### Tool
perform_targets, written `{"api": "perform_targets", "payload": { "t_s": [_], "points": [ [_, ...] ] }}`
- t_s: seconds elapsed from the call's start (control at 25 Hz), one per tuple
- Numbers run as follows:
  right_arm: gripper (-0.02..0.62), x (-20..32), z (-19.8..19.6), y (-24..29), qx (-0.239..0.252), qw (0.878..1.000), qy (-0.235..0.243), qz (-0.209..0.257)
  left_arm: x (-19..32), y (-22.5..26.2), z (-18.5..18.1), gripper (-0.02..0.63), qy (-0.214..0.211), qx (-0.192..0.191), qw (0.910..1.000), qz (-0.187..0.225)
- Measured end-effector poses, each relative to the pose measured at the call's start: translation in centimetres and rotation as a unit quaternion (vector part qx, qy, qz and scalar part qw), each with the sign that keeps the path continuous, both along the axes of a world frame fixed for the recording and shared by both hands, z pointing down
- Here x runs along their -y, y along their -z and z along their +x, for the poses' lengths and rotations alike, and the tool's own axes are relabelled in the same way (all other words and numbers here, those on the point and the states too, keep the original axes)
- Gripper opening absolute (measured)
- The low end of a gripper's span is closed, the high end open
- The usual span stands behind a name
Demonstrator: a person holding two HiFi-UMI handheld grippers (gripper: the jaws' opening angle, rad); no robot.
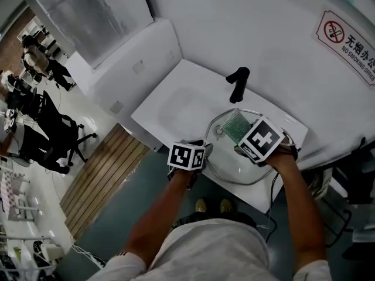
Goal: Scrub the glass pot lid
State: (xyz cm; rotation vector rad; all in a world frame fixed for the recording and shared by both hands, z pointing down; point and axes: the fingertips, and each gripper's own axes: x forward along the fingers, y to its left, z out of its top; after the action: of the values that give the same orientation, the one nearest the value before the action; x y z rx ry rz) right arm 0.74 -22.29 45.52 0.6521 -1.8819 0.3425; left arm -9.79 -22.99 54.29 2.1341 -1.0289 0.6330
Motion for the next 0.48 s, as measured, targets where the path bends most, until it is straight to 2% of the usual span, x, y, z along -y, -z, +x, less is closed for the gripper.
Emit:
{"api": "perform_targets", "payload": {
  "t_s": [0.24,0.48],
  "points": [
    [0.348,-1.8,-3.8,-0.7,-0.044,0.997,0.028,0.051,-0.1,0.0,0.0,0.166,0.004,-0.008,1.0,0.001],
    [0.348,-2.6,-4.8,-3.0,-0.1,0.993,0.033,0.057,-0.1,0.0,0.0,0.166,0.002,-0.009,1.0,0.004]
  ]
}}
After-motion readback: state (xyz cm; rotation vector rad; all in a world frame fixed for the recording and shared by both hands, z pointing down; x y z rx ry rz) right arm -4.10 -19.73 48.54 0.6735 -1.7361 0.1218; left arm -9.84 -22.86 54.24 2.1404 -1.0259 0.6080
